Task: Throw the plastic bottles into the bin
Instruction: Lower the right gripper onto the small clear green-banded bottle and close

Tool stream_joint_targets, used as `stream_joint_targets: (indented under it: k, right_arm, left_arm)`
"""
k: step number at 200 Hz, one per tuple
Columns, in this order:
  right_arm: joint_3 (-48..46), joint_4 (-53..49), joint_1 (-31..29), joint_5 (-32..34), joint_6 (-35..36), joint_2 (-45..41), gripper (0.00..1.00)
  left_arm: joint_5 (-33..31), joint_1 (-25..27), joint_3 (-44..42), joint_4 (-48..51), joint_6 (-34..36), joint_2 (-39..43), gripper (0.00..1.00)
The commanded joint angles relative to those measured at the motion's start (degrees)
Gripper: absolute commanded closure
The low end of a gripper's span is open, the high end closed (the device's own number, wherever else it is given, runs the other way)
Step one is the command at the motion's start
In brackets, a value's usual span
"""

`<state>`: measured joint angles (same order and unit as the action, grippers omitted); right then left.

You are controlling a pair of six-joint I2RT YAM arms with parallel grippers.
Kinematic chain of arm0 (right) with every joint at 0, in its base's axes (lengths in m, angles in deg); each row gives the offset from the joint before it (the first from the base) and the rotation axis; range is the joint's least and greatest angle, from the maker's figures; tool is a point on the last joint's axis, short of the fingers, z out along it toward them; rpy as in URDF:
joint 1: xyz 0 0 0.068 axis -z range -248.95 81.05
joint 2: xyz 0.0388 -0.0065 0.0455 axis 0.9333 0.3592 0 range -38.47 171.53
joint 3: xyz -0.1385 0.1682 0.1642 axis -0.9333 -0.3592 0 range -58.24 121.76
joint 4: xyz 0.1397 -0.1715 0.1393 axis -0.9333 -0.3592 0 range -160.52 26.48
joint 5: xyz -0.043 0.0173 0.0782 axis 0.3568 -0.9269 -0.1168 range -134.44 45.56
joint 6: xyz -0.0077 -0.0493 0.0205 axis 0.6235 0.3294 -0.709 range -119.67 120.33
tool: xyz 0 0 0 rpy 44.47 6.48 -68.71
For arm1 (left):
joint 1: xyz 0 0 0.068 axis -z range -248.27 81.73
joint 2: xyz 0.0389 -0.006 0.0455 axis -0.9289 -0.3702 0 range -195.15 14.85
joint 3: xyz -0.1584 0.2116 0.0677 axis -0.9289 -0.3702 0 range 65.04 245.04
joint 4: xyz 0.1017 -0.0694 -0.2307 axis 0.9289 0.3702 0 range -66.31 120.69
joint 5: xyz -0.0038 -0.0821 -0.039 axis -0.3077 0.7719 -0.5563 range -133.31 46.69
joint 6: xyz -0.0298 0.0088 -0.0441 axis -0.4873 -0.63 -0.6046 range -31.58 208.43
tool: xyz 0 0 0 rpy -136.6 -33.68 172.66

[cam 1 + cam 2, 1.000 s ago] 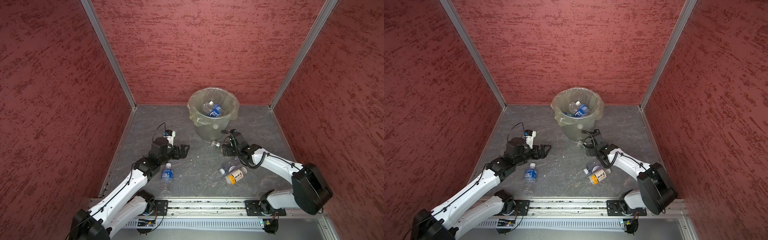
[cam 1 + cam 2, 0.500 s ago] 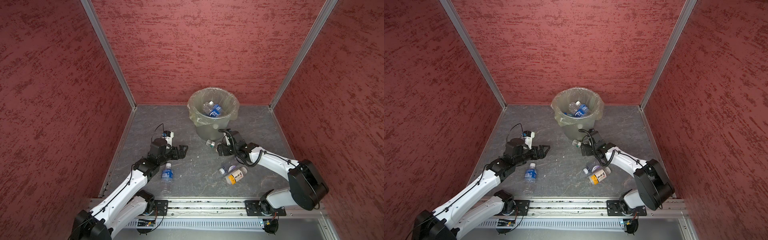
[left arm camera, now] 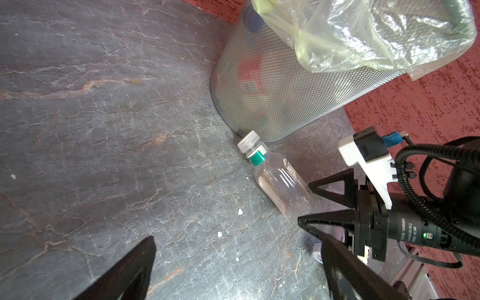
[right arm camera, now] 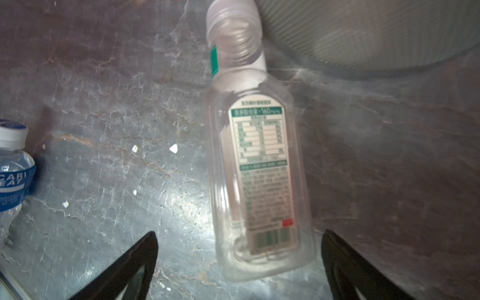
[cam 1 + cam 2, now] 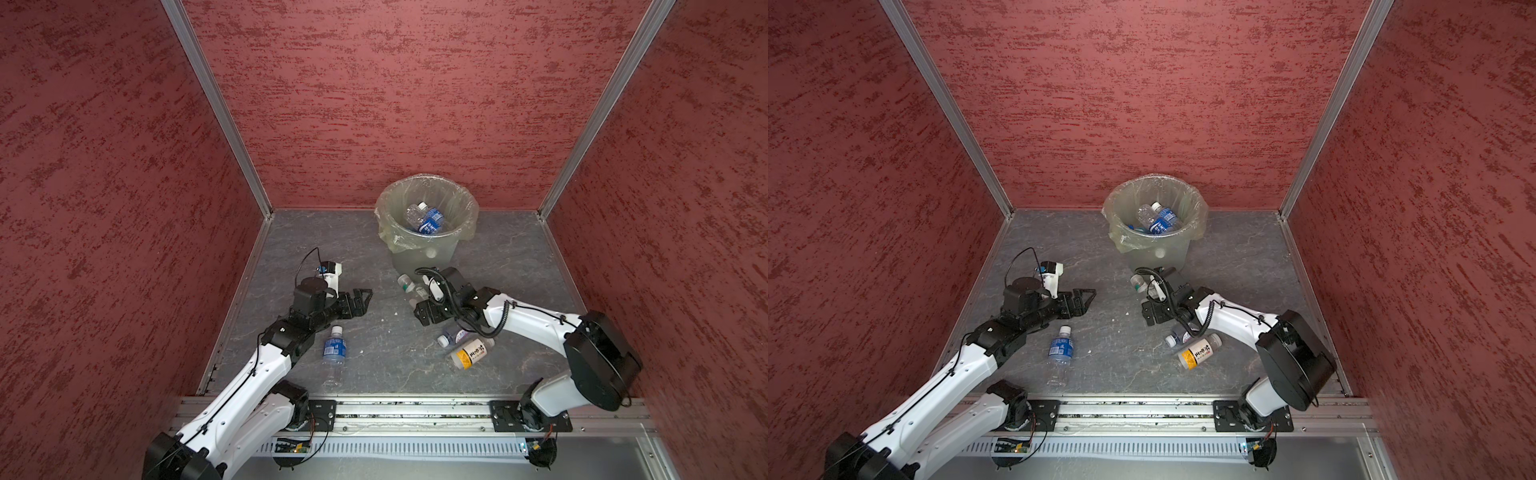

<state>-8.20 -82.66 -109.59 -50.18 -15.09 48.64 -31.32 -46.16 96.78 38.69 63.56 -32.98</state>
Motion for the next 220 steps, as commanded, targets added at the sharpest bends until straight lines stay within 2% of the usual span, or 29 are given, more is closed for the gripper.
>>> stream_joint_targets:
  k: [1, 32, 113, 147, 220]
  right_arm:
    - [1.60, -1.43, -0.94, 4.60, 1.14, -1.14, 0.01]
    - [2.92, -0.26, -0.98, 10.90, 1.41, -1.39, 0.01]
    - [10.11, 0.07, -2.40, 8.19, 2.04, 5.55, 0.03]
    - [12.71, -0.86, -5.50, 14.12, 0.21, 8.80, 0.07]
    - [18.72, -3.55, -6.86, 18.59, -2.85, 15.54, 0.16]
  left_arm:
    - [1.05, -0.64, -0.72, 0.51, -0.01, 0.90, 0.00]
    - [1.28, -0.82, -1.05, 0.34, -0.18, 0.96, 0.01]
    - [1.25, -1.43, -1.23, 1.86, -0.06, 2.33, 0.01]
    - [1.24, -1.87, -1.32, 1.95, -0.10, 1.98, 0.01]
    - [1.63, -2.16, -1.53, 1.56, -0.08, 1.09, 0.00]
